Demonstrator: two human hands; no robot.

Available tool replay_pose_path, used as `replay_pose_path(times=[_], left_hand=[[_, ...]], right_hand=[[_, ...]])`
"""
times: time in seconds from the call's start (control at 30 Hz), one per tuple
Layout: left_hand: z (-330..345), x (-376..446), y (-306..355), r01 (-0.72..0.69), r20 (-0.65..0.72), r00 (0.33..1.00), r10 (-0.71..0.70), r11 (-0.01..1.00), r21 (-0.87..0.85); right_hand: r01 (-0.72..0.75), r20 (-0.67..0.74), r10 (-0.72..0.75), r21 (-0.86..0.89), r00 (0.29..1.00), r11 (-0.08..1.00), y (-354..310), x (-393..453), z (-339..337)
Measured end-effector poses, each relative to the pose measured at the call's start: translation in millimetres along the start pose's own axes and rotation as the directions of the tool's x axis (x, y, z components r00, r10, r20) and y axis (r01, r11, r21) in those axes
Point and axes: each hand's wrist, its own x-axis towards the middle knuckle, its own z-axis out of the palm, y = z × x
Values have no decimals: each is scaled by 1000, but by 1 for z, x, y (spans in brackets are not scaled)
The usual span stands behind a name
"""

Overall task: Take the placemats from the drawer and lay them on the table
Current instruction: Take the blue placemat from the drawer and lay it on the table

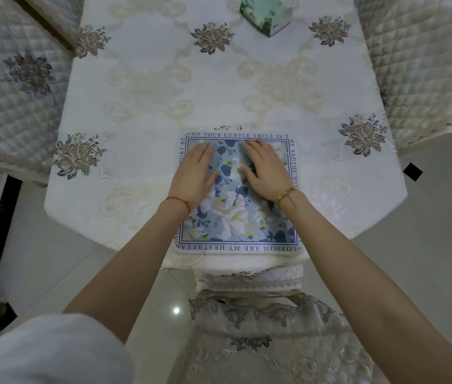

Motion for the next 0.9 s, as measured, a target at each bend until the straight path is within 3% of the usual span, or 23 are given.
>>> replay_pose_path(times=[0.17, 0.3, 0.7, 0.9], left_hand=[[11, 40, 1, -17, 77, 997, 13, 999, 46], [16, 38, -9, -9, 34, 999, 6, 996, 94], [-1, 3, -41, 131, 22, 991, -135, 983, 127], [-6, -39, -37, 131, 10, 991, -133, 983, 127]], right_hand=[[34, 82, -30, -48, 996, 998, -8, 41, 14], [58, 65, -52, -91, 997, 994, 8, 35, 20], [-211, -55, 207, -89, 977, 973, 63, -31, -3], [-225, -76, 218, -93, 973, 970, 54, -74, -1]])
